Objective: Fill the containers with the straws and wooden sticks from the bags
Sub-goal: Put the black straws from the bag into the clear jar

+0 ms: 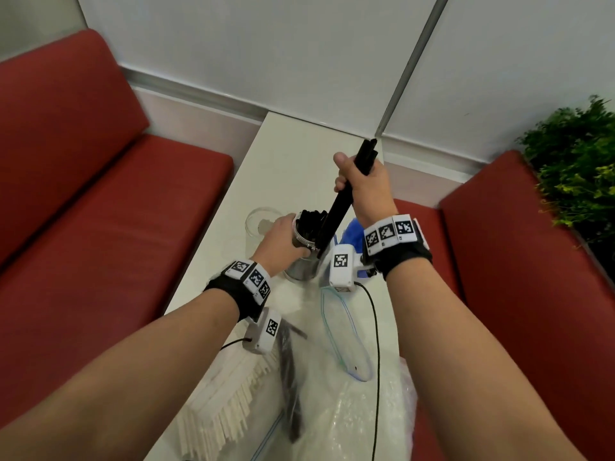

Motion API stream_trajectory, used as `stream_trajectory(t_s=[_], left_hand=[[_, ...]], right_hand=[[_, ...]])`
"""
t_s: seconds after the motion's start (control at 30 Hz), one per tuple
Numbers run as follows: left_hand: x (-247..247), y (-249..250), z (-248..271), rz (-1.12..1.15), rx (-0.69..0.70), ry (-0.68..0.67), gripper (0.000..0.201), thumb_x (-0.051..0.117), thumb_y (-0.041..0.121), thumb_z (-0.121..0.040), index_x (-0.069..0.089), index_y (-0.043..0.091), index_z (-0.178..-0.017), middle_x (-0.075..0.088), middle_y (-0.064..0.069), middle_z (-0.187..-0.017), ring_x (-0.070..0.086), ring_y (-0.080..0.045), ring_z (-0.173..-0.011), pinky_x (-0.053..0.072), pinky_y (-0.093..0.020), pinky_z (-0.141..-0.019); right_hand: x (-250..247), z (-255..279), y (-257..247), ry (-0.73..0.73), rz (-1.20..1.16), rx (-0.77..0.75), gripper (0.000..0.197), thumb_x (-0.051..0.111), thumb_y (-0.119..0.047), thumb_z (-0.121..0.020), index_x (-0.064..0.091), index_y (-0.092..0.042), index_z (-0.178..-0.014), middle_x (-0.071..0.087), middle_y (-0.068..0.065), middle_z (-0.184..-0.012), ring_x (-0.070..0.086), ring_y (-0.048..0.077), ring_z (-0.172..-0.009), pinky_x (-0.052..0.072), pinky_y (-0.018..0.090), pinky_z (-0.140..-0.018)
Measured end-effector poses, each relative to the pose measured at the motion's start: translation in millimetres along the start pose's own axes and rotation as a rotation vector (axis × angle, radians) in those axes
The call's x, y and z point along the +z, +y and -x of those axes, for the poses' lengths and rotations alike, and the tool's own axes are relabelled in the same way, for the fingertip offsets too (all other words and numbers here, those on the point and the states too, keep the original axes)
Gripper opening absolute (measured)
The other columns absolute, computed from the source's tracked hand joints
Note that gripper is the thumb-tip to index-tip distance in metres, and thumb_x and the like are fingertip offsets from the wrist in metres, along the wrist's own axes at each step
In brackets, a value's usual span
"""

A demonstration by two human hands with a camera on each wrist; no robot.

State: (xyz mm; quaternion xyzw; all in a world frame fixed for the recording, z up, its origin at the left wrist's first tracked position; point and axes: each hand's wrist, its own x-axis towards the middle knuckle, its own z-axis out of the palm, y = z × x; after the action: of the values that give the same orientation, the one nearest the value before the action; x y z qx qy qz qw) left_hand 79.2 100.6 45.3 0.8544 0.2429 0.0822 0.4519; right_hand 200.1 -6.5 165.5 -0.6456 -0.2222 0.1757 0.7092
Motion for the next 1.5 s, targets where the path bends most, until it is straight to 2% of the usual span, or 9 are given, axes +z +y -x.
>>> stream_trajectory(t_s=[0.1, 0.3, 0.57, 0.83, 1.0, 1.17, 1.33, 1.43, 1.5], left_hand=[[13, -5, -17, -0.124, 0.038, -0.057, 0.126, 0.088, 0.034, -0.063, 0.004, 0.013, -0.155, 0.011, -0.01, -0.16, 0.011, -0.031, -0.147, 0.017, -0.042, -0.119], [29, -22, -39, -0.196, 0.167, -0.09, 0.138, 0.085, 0.057, -0.058, -0.014, 0.032, -0.152, 0.002, -0.004, -0.162, -0.002, -0.029, -0.15, 0.015, -0.054, -0.119], [45, -21, -60, -0.164, 0.273, 0.089, 0.115, 0.078, 0.056, -0.065, 0.015, 0.016, -0.152, 0.044, -0.002, -0.14, 0.038, -0.021, -0.133, 0.03, -0.038, -0.112], [40, -19, -59, 0.057, 0.187, -0.018, 0.125, 0.084, 0.046, -0.064, 0.003, 0.016, -0.155, 0.034, -0.004, -0.146, 0.033, -0.022, -0.134, 0.031, -0.035, -0.111], [38, -13, -57, 0.153, 0.197, -0.006, 0.11, 0.087, 0.038, -0.061, 0.024, 0.012, -0.148, 0.052, -0.002, -0.132, 0.049, -0.019, -0.123, 0.044, -0.04, -0.103], [34, -6, -58, 0.226, 0.284, 0.009, 0.104, 0.086, 0.025, -0.059, 0.029, 0.026, -0.145, 0.059, 0.005, -0.118, 0.059, -0.014, -0.108, 0.052, -0.035, -0.089], [43, -14, -62, 0.052, 0.287, 0.037, 0.084, 0.086, 0.032, -0.063, 0.044, 0.009, -0.133, 0.054, -0.007, -0.123, 0.052, -0.025, -0.114, 0.044, -0.038, -0.097], [49, -15, -68, -0.044, 0.208, 0.021, 0.058, 0.067, 0.022, -0.086, 0.042, 0.009, -0.137, 0.05, -0.01, -0.134, 0.048, -0.027, -0.127, 0.039, -0.034, -0.105], [55, -23, -69, -0.138, 0.269, 0.064, 0.049, 0.057, 0.015, -0.093, 0.041, 0.005, -0.138, 0.048, -0.012, -0.137, 0.046, -0.026, -0.13, 0.032, -0.028, -0.11]], right_hand=[[4, -13, 13, -0.012, -0.026, 0.033, 0.028, 0.078, -0.025, -0.087, 0.053, -0.014, -0.086, 0.051, -0.004, -0.061, 0.049, 0.015, -0.056, 0.047, 0.033, -0.065], [4, -42, 21, -0.117, -0.077, 0.084, 0.023, 0.072, -0.018, -0.093, 0.052, -0.008, -0.093, 0.047, -0.001, -0.062, 0.047, 0.015, -0.055, 0.047, 0.031, -0.061], [2, -79, 32, -0.154, -0.092, 0.146, 0.027, 0.074, -0.023, -0.091, 0.052, -0.008, -0.096, 0.047, -0.001, -0.061, 0.047, 0.017, -0.055, 0.047, 0.032, -0.059], [-3, -87, 43, -0.04, -0.091, 0.042, 0.034, 0.082, -0.029, -0.082, 0.053, -0.012, -0.087, 0.051, -0.002, -0.062, 0.048, 0.017, -0.055, 0.048, 0.033, -0.061], [8, -48, 78, -0.078, 0.169, 0.037, 0.027, 0.08, -0.03, -0.083, 0.058, -0.015, -0.079, 0.059, 0.002, -0.062, 0.056, 0.017, -0.058, 0.051, 0.029, -0.063], [12, -29, 89, -0.034, 0.245, 0.082, 0.026, 0.081, -0.02, -0.083, 0.056, -0.016, -0.087, 0.061, 0.002, -0.08, 0.061, 0.017, -0.075, 0.054, 0.037, -0.077], [22, -22, 70, 0.103, 0.396, -0.262, 0.034, 0.064, -0.015, -0.091, 0.055, -0.038, -0.114, 0.068, -0.014, -0.098, 0.065, 0.003, -0.093, 0.048, 0.011, -0.08], [31, -4, 94, -0.004, 0.652, -0.2, 0.037, 0.045, -0.008, -0.102, 0.058, -0.016, -0.136, 0.059, -0.001, -0.141, 0.051, 0.005, -0.128, 0.039, 0.023, -0.109], [35, 9, 118, -0.129, 1.048, -0.123, 0.043, 0.037, -0.004, -0.103, 0.044, -0.001, -0.145, 0.041, 0.012, -0.155, 0.035, 0.021, -0.145, 0.025, 0.034, -0.12]])
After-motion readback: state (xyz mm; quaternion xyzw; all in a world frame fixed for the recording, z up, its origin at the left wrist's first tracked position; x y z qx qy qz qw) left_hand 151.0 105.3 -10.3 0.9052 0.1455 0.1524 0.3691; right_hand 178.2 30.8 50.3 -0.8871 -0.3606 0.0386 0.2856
